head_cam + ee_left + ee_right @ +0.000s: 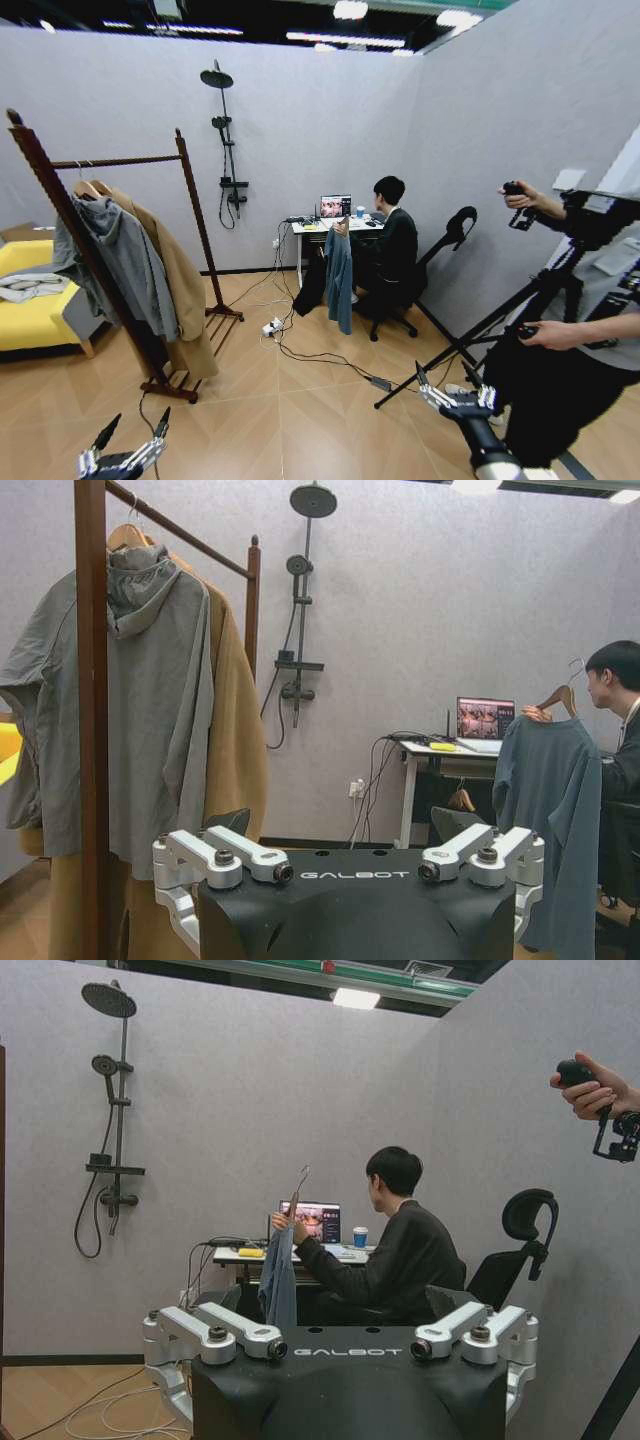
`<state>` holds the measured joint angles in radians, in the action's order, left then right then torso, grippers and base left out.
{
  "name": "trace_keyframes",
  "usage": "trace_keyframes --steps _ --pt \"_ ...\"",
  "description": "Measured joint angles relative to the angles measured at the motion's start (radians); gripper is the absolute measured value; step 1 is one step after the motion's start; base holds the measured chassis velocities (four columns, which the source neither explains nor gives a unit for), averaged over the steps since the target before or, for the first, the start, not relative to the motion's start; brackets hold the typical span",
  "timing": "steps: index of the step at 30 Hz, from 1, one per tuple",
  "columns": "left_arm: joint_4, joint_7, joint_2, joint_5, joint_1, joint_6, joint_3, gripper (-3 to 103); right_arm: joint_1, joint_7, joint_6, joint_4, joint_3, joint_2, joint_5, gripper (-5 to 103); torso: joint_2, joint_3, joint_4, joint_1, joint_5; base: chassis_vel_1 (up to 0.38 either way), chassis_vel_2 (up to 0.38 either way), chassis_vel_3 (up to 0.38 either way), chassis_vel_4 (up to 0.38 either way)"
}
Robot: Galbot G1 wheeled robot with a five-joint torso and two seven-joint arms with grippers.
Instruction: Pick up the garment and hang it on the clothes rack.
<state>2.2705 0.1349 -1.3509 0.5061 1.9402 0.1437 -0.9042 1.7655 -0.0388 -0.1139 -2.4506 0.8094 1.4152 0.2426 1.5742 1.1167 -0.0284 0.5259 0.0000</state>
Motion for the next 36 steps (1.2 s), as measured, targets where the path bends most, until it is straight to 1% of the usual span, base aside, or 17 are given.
trace_keyframes --steps 1,2,3,4,8,14,19,21,32,36 --pt "0.0 0.0 0.0 0.0 0.0 0.0 0.0 100 -0.015 0.003 -0.045 -0.02 0.004 0.006 -0.002 100 0.0 0.0 -0.0001 0.0 0.0 0.0 0.0 0.0 0.0" --pt "0.0 0.0 0.0 0.0 0.0 0.0 0.0 100 -0.015 0.003 -0.045 -0.02 0.004 0.006 -0.002 100 0.0 0.0 -0.0001 0.0 0.0 0.0 0.0 0.0 0.0" --pt "0.0 0.0 0.0 0.0 0.0 0.0 0.0 100 -0.034 -0.028 -0.079 -0.042 0.02 0.01 0.04 100 0.0 0.0 0.0 0.0 0.0 0.0 0.0 0.0 0.0" --pt "0.0 0.0 0.0 0.0 0.0 0.0 0.0 100 -0.03 -0.033 -0.075 -0.049 0.029 0.018 0.063 100 0.0 0.0 0.0001 0.0 -0.0001 0.0 0.0 0.0 0.0" --pt "0.0 0.0 0.0 0.0 0.0 0.0 0.0 100 -0.028 -0.033 -0.04 -0.018 0.029 0.024 0.06 100 0.0 0.0 -0.0003 0.0 0.0001 0.0 0.0 0.0 0.0" --pt "0.0 0.0 0.0 0.0 0.0 0.0 0.0 100 -0.046 -0.03 -0.029 -0.002 0.019 0.016 0.07 100 0.0 0.0 -0.0001 0.0 0.0001 0.0 0.0 0.0 0.0" --pt "0.0 0.0 0.0 0.0 0.0 0.0 0.0 100 -0.055 -0.012 -0.01 0.022 -0.002 0.016 0.069 100 0.0 0.0 -0.0001 0.0 0.0001 0.0 0.0 0.0 0.0" --pt "0.0 0.0 0.0 0.0 0.0 0.0 0.0 100 -0.055 0.001 -0.002 0.031 -0.006 0.007 0.054 100 0.0 0.0 -0.0001 0.0 0.0001 0.0 0.0 0.0 0.0" --pt "0.0 0.0 0.0 0.0 0.0 0.0 0.0 100 -0.057 0.007 -0.01 0.042 -0.004 0.003 0.05 100 0.0 0.0 -0.0002 0.0 0.0 0.0 0.0 0.0 0.0" --pt "0.0 0.0 0.0 0.0 0.0 0.0 0.0 100 -0.059 0.02 -0.001 0.056 -0.003 0.002 0.046 100 0.0 0.0 -0.0002 0.0 0.0001 0.0 0.0 0.0 0.0"
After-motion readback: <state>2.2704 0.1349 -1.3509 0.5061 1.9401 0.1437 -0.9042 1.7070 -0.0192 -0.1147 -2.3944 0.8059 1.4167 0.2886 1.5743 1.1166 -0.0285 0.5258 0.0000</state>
